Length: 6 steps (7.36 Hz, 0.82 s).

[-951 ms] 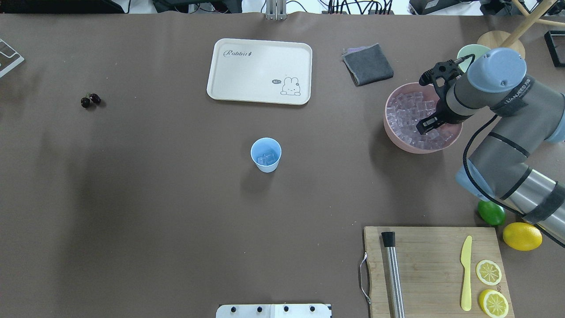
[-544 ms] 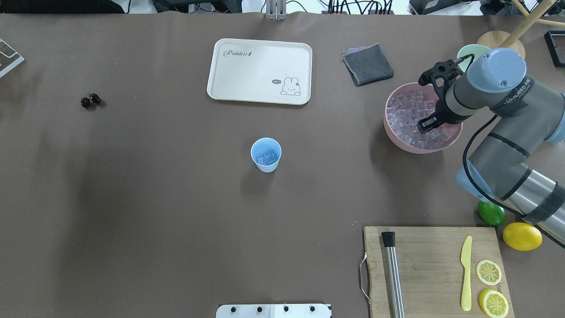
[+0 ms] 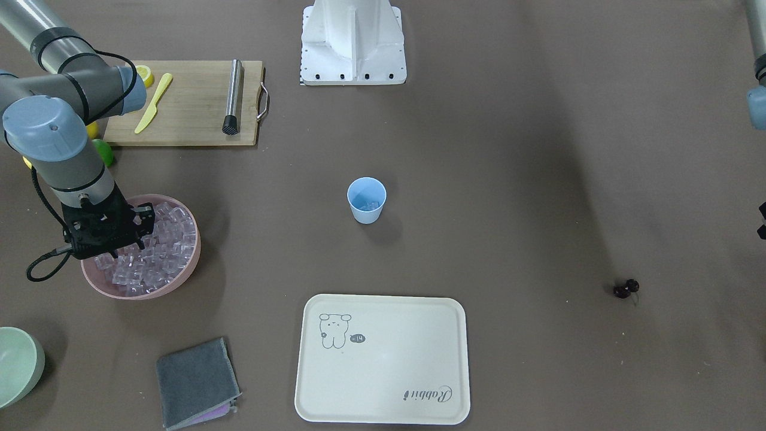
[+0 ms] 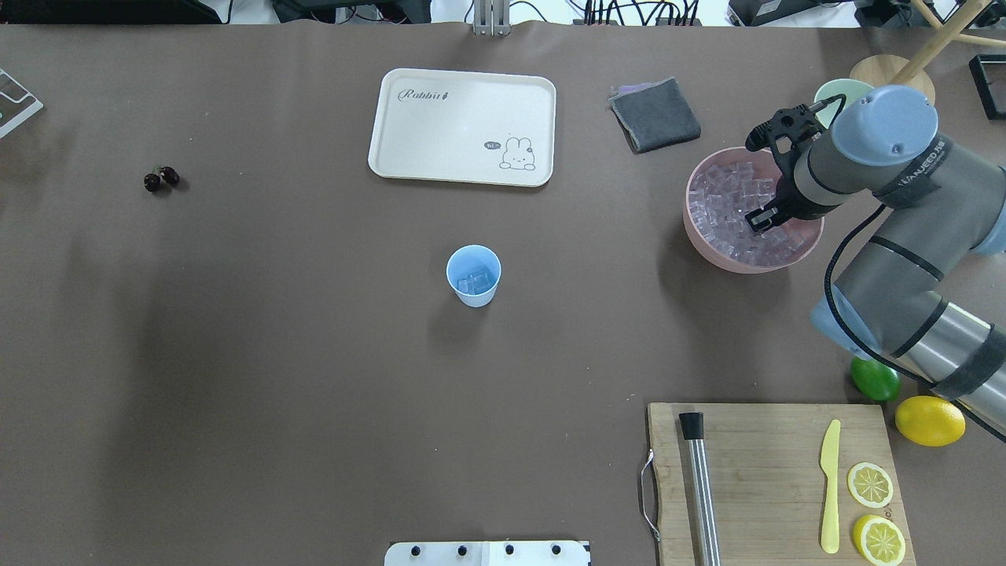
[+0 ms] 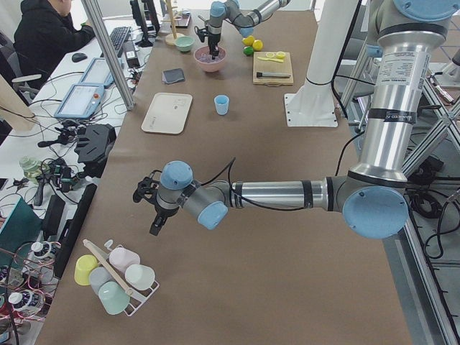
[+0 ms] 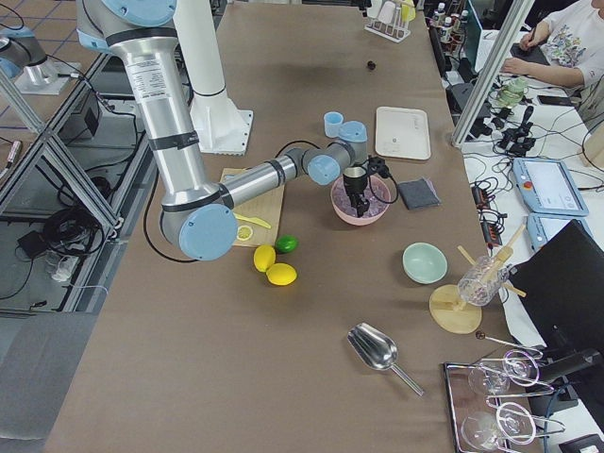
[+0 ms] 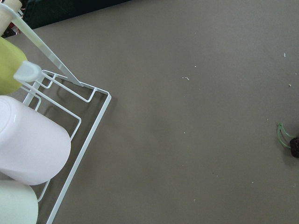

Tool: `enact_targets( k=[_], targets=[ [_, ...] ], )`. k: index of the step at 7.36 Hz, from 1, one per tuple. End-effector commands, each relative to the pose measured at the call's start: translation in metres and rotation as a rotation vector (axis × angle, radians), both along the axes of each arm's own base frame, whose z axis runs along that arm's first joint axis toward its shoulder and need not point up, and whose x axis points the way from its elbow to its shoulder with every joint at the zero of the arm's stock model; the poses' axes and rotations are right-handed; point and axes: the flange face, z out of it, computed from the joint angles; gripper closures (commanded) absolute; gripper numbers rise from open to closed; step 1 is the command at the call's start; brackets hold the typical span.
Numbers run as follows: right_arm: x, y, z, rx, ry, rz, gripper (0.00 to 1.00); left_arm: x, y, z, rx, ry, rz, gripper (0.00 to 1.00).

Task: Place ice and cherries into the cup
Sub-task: 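Lower the right gripper into the bowl and grasp a third ice cube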

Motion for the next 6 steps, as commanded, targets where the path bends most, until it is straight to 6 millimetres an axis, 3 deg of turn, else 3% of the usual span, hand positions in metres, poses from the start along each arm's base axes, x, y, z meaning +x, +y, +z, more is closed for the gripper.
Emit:
enact_targets(
  k=[1, 3, 5, 6],
  targets=[
    [0.000, 0.000, 0.000, -0.003, 0.001, 0.003, 0.63, 0.002, 0.000, -0.001, 0.001, 0.001, 0.002, 0.02],
    [0.000, 0.000, -0.001, -0.001, -0.001, 0.004, 0.73, 0.003, 0.000, -0.004, 0.009, 0.002, 0.005, 0.02],
    [0.001, 0.001, -0.004, 0.002, -0.004, 0.004, 0.75, 0.005, 0.002, 0.001, 0.011, 0.013, -0.006, 0.02],
    [0.003, 0.002, -0.011, 0.008, -0.011, 0.005, 0.86, 0.005, 0.002, 0.002, 0.008, 0.013, -0.006, 0.02]
  ],
)
